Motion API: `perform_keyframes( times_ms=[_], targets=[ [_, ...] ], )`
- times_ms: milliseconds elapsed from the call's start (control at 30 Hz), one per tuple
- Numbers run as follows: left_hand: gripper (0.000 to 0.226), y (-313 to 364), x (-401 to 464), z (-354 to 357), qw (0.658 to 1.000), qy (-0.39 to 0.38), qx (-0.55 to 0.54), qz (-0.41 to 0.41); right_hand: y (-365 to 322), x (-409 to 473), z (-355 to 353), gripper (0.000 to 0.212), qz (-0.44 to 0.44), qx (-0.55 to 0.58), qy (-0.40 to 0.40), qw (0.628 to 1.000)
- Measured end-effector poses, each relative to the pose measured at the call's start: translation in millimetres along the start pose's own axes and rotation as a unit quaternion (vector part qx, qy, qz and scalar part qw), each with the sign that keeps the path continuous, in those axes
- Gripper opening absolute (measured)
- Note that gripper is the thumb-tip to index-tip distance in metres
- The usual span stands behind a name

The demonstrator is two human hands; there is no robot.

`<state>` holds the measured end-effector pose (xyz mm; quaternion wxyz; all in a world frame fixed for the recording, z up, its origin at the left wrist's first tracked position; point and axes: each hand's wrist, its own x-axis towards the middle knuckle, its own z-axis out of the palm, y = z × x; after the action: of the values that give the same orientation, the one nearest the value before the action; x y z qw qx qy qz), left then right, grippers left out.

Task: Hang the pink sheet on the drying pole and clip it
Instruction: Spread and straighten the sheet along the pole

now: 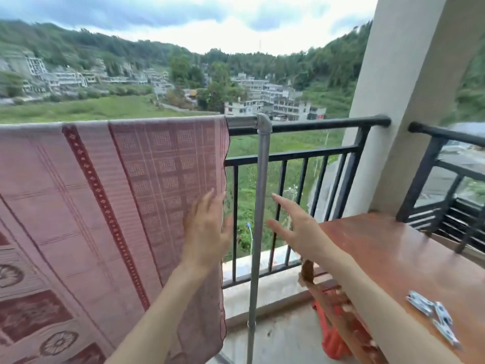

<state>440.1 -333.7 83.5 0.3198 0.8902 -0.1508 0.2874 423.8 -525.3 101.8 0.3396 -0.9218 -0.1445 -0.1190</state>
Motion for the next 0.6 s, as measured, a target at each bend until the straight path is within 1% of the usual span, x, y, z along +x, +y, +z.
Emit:
perform_keyframes(
  times_ms=[100,167,267,333,367,433,467,533,567,600],
  targets=[
    [0.045,7,41,1,0.995,0.097,0.031,0.013,1,38,-15,0.054,-0.052,-0.006,0.030,0.998],
    [0.040,5,67,6,0.984,0.161,0.074,0.021,2,70,-23,0.045,-0.099,-0.032,0.085,0.991],
    [0.033,10,101,12,0.958,0.258,0.121,0.029,-3,118,-39,0.033,-0.174,-0.068,0.171,0.967],
    [0.030,13,118,17,0.938,0.310,0.156,0.028,-9,147,-49,0.031,-0.226,-0.090,0.202,0.949],
    [0.031,15,125,20,0.933,0.320,0.167,0.018,-12,160,-54,0.031,-0.245,-0.096,0.205,0.943],
    [0.038,16,137,27,0.929,0.321,0.183,-0.014,-18,184,-66,0.033,-0.277,-0.105,0.181,0.938],
    [0.041,16,141,31,0.926,0.321,0.196,-0.031,-19,195,-70,0.034,-0.287,-0.094,0.149,0.942],
    [0.046,16,145,39,0.917,0.331,0.217,-0.048,-23,215,-78,0.033,-0.286,-0.032,0.059,0.956],
    [0.046,17,147,41,0.913,0.338,0.223,-0.049,-26,225,-81,0.032,-0.286,-0.011,0.019,0.958],
    [0.043,18,150,40,0.907,0.349,0.231,-0.050,-30,234,-82,0.032,-0.295,-0.012,-0.008,0.955]
  ],
)
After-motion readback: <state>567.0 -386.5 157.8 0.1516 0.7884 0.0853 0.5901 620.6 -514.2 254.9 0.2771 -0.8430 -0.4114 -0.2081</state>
